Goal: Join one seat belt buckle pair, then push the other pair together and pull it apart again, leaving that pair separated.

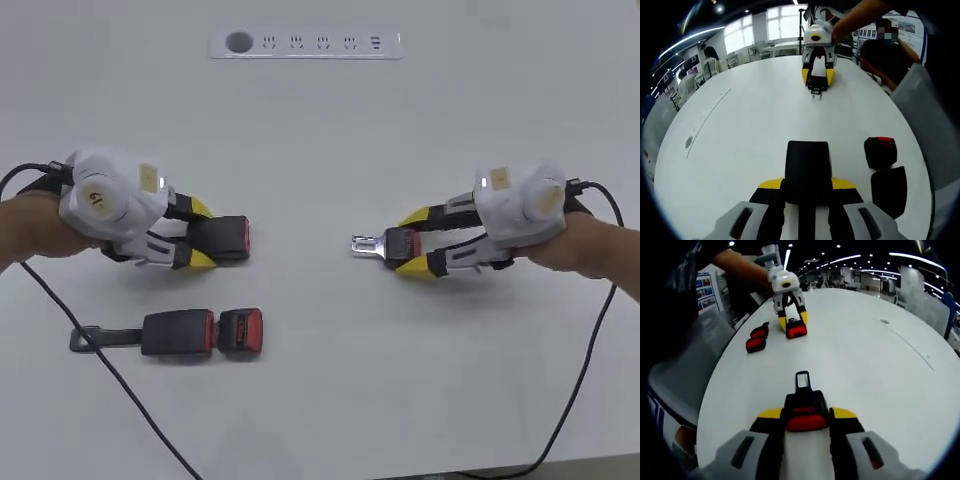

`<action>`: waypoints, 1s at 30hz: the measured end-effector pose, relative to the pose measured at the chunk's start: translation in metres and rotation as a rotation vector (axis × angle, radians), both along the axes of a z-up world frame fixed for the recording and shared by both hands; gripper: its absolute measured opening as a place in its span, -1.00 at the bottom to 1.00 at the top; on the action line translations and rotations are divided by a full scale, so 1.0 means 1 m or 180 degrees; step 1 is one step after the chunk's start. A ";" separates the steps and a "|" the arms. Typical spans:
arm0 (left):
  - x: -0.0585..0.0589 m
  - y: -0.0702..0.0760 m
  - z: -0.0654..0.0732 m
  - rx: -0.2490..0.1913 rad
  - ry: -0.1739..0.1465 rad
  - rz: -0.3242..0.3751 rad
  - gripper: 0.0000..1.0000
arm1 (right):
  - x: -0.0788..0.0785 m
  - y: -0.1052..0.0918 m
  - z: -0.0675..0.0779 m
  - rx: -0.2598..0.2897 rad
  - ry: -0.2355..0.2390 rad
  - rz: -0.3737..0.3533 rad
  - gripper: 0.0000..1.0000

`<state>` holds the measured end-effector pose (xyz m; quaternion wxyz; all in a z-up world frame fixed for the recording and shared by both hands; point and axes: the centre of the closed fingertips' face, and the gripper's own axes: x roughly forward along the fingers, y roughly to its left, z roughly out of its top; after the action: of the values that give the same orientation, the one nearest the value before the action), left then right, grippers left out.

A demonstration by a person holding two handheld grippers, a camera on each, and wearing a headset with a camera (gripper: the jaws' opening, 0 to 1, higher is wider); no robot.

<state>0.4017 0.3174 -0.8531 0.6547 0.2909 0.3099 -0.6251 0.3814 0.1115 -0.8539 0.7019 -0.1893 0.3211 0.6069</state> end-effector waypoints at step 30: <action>-0.001 0.000 0.000 0.0099 0.0002 -0.0116 -0.32 | 0.005 0.069 0.004 0.0144 0.0012 0.0154 -0.30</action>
<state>0.4009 0.3173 -0.8536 0.6384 0.3065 0.3145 -0.6321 0.3866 0.1807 -0.8499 0.6906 -0.1800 0.3040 0.6311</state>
